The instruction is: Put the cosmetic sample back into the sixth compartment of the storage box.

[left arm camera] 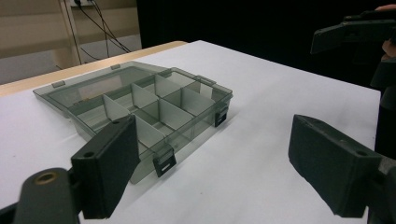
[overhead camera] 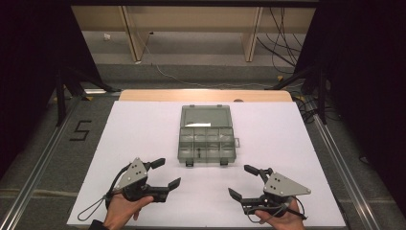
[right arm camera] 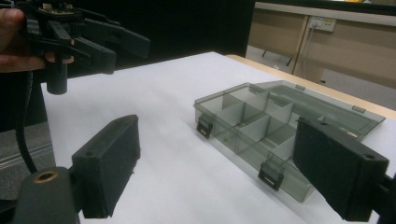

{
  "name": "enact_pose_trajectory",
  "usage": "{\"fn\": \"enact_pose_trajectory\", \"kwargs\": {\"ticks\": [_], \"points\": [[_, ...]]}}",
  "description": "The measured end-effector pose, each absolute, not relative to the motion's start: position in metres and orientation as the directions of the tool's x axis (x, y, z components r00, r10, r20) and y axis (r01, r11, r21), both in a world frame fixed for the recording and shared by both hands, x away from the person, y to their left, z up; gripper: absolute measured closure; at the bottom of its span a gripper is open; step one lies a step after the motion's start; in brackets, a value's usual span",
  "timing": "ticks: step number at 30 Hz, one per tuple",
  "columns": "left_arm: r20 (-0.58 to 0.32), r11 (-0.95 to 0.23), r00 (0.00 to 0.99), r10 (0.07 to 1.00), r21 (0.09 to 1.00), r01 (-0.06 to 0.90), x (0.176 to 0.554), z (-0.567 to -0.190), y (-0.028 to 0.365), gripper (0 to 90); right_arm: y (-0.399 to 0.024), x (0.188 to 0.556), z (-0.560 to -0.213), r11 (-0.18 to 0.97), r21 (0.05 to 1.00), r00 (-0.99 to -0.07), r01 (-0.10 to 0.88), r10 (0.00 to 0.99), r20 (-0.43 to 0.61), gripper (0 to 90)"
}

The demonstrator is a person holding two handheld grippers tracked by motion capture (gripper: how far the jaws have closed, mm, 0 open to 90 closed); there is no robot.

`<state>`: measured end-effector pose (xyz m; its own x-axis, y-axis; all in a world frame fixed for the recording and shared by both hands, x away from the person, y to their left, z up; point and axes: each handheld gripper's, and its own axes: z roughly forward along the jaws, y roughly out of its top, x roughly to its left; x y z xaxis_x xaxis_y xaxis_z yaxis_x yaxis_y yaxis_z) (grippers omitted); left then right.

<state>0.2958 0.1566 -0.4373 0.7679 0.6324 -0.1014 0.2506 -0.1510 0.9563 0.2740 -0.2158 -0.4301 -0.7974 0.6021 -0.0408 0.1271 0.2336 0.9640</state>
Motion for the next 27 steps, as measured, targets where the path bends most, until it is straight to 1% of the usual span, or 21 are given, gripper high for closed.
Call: {"fn": "enact_pose_trajectory", "kwargs": {"ticks": [2, 3, 4, 7, 27], "points": [[-0.090, -0.160, 0.773, 0.628, 0.957, 0.241, 0.2961, -0.4372, 0.1565, 16.2, -0.2159, 0.2740, -0.4299, 0.233, 0.964, -0.797, 0.125, 0.602, -0.042, 16.3], [-0.105, -0.149, 0.768, 0.632, 0.956, 0.253, 0.2952, -0.4375, 0.1554, 16.2, -0.2158, 0.2735, -0.4296, 0.229, 0.964, -0.797, 0.134, 0.603, -0.032, 16.3], [-0.105, -0.149, 0.768, 0.632, 0.956, 0.253, 0.2952, -0.4375, 0.1554, 16.2, -0.2159, 0.2742, -0.4300, 0.234, 0.965, -0.797, 0.122, 0.602, -0.045, 16.3], [-0.091, -0.158, 0.771, 0.630, 0.957, 0.242, 0.2960, -0.4373, 0.1563, 16.2, -0.2158, 0.2740, -0.4298, 0.233, 0.964, -0.799, 0.125, 0.600, -0.042, 16.3], [-0.092, -0.155, 0.772, 0.629, 0.958, 0.240, 0.2959, -0.4375, 0.1553, 16.2, -0.2161, 0.2739, -0.4298, 0.234, 0.964, -0.798, 0.125, 0.601, -0.042, 16.2]]}}
